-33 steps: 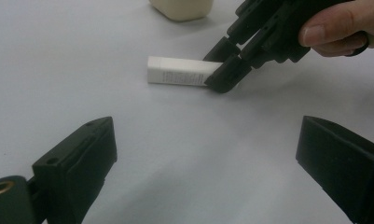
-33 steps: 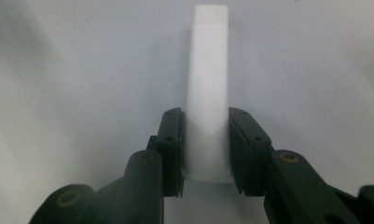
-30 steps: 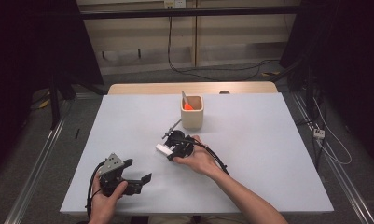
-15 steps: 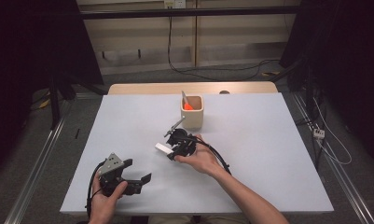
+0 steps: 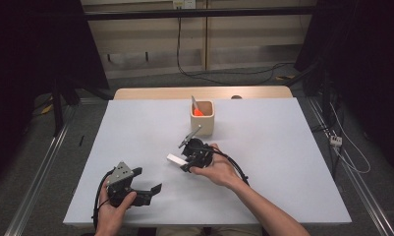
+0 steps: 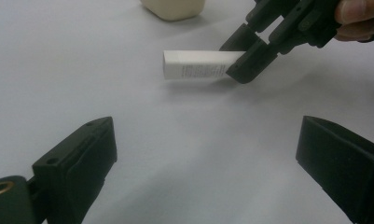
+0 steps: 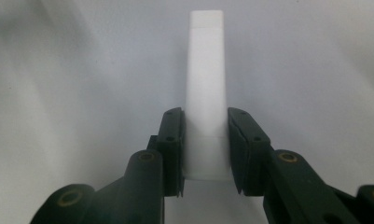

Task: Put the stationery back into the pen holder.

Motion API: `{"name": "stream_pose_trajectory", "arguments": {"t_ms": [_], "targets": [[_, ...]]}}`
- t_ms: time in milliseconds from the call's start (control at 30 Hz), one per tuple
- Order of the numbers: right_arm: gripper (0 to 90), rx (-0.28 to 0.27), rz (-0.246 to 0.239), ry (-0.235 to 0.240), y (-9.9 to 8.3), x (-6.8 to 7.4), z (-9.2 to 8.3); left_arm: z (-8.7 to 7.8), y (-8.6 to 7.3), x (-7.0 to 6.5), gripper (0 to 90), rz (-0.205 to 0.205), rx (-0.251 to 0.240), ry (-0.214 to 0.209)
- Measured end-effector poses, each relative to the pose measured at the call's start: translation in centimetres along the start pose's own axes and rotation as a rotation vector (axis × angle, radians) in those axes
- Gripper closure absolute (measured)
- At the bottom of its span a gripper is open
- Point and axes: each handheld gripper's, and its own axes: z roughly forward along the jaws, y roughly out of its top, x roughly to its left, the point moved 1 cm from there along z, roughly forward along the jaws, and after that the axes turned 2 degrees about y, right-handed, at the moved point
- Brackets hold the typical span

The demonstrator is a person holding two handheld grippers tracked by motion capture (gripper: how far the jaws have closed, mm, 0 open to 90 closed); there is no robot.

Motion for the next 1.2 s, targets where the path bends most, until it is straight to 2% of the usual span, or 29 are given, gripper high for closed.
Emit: {"name": "stream_pose_trajectory", "arguments": {"t_ms": [67, 167, 200, 367, 633, 700, 1000, 1100, 1133, 1200], "targets": [[68.1, -0.003, 0.006, 0.002, -0.3, -0.3, -0.3, 0.2, 0.0, -0.3, 5.0, 0.018, 0.006, -0.008], [68.2, -0.014, 0.015, 0.003, -0.8, -0.5, -0.9, 0.3, 0.1, -0.7, 5.0, 0.014, 0.005, -0.03], [68.2, -0.021, 0.014, 0.004, -0.9, -0.6, -1.1, 0.3, 0.1, -0.9, 5.0, 0.027, 0.009, -0.031], [68.2, -0.023, 0.015, 0.011, -1.5, -1.0, -1.8, 0.3, 0.3, -1.3, 5.1, 0.101, 0.009, -0.005], [68.2, -0.055, 0.064, 0.015, -3.1, -2.0, -3.7, 1.0, 0.4, -1.7, 5.4, 0.138, 0.019, -0.024], [68.2, -0.056, 0.071, 0.015, -3.6, -2.2, -4.0, 1.2, 0.5, -2.0, 5.4, 0.149, 0.016, -0.012], [68.1, -0.076, 0.078, 0.016, -4.6, -2.6, -5.1, 1.8, 0.8, -3.1, 5.7, 0.219, 0.002, 0.004], [68.1, -0.073, 0.075, 0.019, -4.8, -2.5, -5.3, 1.8, 1.4, -3.1, 5.7, 0.213, -0.001, -0.004], [68.1, -0.073, 0.072, 0.02, -4.9, -2.5, -5.3, 1.7, 1.7, -3.1, 5.7, 0.201, -0.024, -0.002], [68.1, -0.075, 0.069, 0.021, -5.2, -2.4, -5.5, 1.3, 2.3, -3.0, 5.6, 0.229, -0.034, 0.019]]}}
